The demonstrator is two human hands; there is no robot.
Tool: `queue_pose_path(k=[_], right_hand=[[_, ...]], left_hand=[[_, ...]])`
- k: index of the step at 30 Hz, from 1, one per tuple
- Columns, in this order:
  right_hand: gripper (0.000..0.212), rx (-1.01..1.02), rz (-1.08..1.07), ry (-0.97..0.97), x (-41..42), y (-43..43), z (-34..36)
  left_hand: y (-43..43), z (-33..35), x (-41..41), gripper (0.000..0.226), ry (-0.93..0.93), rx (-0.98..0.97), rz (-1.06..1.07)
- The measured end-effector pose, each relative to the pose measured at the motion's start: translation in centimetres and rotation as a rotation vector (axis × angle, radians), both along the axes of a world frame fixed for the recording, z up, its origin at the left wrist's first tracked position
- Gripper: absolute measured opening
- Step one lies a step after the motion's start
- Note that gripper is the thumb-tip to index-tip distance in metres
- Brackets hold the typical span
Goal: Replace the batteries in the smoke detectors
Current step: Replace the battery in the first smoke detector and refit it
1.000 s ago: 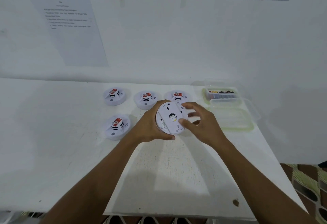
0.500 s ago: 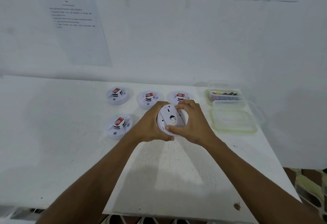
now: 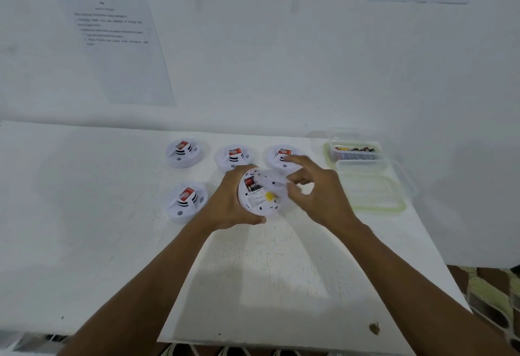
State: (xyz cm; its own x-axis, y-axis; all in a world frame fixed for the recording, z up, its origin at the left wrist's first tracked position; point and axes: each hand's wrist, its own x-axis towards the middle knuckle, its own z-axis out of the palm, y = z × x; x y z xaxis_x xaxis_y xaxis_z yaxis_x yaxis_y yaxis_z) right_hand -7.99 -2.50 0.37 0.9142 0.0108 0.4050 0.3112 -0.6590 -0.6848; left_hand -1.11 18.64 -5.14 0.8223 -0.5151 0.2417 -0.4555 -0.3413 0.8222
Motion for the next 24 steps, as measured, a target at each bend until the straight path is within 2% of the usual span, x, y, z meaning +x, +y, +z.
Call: queue_pose_path(k=[3,8,11,16,20,22,24], right_hand=[[0.054,0.002,0.004,0.063,0.6,-1.8,0.1],[0.057,-0.232,0.051,0.295,2.6,-3.3,-1.5],[0.054,-0.288,0.077,0.35,3.6,-3.0,-2.8],[0.043,-0.3,-0.002,0.305,3.7,-2.1,-4.7],[0.031,-0.114,-0.064,0.111,3.4,-0.8,-3.0],[0.032,-0.06,-0.061,0.089,3.2,0.5,-1.1],[0.042,-0.054,-0.053,0.104,3.2,1.6,0.2]], left_hand=[[1.5,0.0,0.2,0.104,0.015,-0.013,0.051],[3.0,0.6,0.8,0.104,0.014,-0.011,0.044],[3.0,0.6,1.1,0.105,0.019,-0.001,0.031],[2.4,0.4,1.0,0.107,0.03,0.008,-0.006],[1.1,0.8,0.8,0.102,-0.025,0.0,-0.031],[0.0,1.0,0.8,0.099,-0.072,-0.004,-0.051],[-1.3,1.4,0.6,0.095,-0.11,-0.004,-0.072]])
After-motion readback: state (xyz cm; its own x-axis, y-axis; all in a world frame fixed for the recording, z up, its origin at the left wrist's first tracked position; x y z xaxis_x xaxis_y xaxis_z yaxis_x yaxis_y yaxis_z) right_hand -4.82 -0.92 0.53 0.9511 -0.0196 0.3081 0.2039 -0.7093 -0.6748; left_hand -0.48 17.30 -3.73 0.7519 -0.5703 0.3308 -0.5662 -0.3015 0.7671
